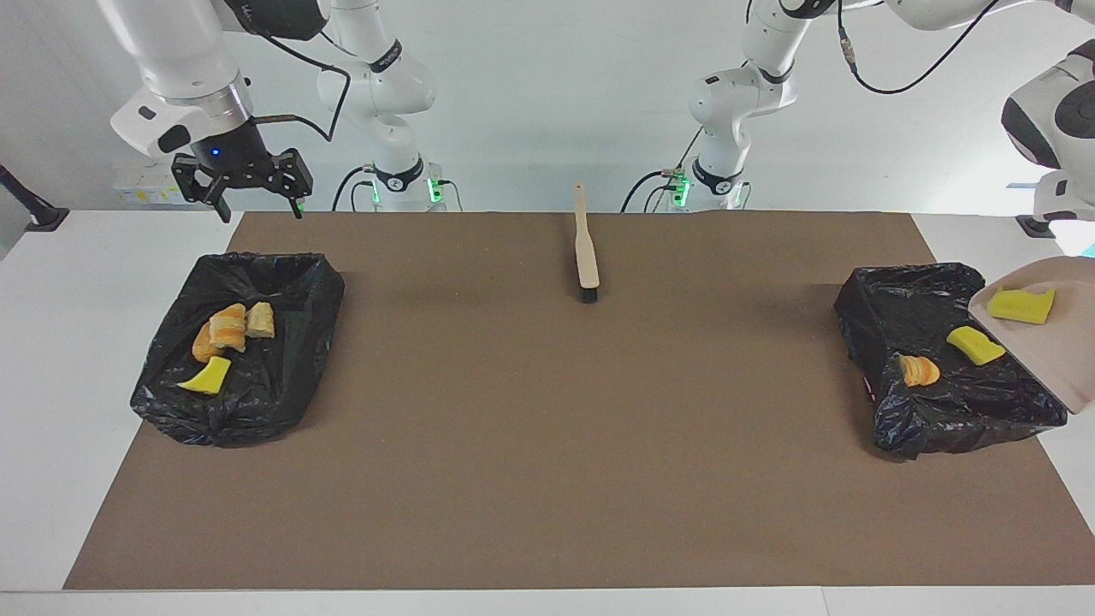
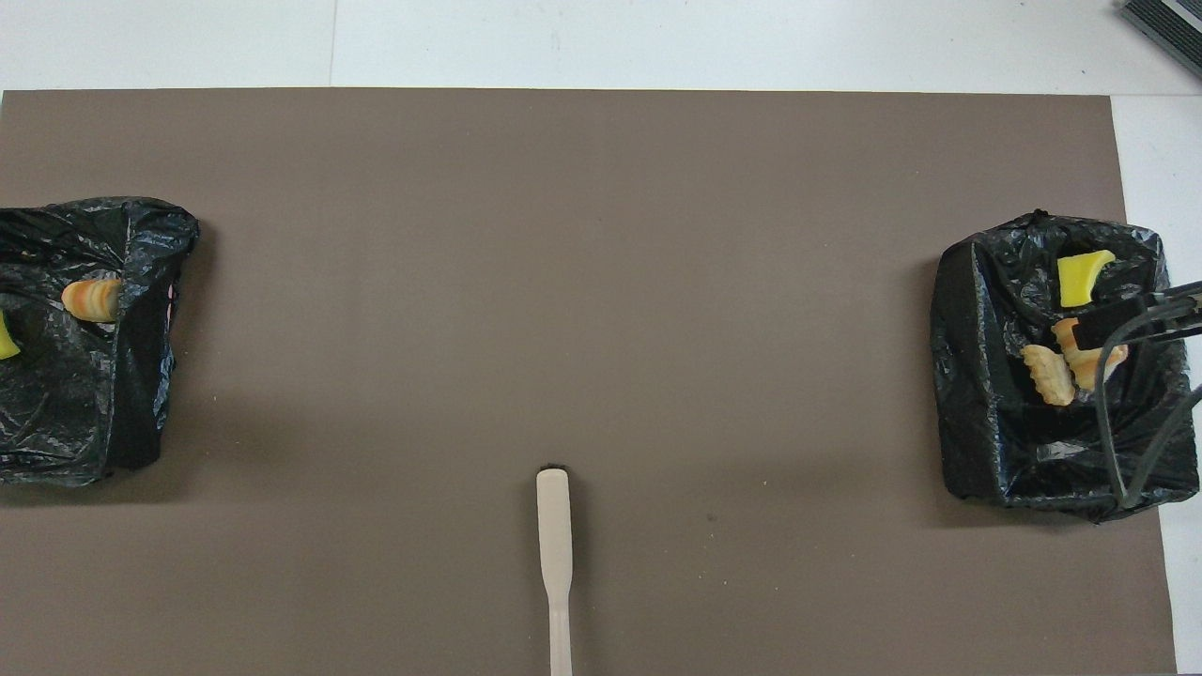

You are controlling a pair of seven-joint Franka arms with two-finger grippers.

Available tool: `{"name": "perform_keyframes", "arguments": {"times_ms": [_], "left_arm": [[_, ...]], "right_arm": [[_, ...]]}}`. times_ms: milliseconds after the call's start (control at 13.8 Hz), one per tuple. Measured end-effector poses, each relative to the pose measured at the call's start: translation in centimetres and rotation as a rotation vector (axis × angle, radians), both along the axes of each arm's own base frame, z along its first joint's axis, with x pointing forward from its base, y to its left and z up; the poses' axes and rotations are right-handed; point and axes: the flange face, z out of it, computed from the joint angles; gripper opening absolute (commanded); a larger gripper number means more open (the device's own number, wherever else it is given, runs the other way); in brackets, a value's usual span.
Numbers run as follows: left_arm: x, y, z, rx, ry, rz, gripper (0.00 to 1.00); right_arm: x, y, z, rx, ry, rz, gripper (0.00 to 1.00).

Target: Sweep and dump trash in bin

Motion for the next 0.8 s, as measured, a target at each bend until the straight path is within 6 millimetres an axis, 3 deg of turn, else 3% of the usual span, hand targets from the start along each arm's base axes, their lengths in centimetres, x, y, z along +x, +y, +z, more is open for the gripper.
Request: {"name": "perform_keyframes", "arguments": {"times_ms": [217, 434, 578, 795], "left_arm": [[-0.6, -1.1, 1.1, 0.066, 0.055, 0.031, 0.00], [-1.0, -6.6, 1.5, 0.146, 0.118, 0.110, 0.00], [-1.1, -9.2, 1.9, 0.182, 0.113, 0.131, 0.00], [-1.5, -8.9, 2.1, 0.188, 0.108, 0.144, 0.00]], "right_arm": [[-0.2, 0.4, 0.0, 0.009, 0.002, -0.071, 1.00], [-0.3, 0.5, 0.0, 0.015, 0.001, -0.088, 1.00], [-0.5, 0.4, -0.1, 0.018, 0.005, -0.104, 1.00], [-0.9, 0.5, -0.5, 0.019, 0.015, -0.121, 1.00]]}}
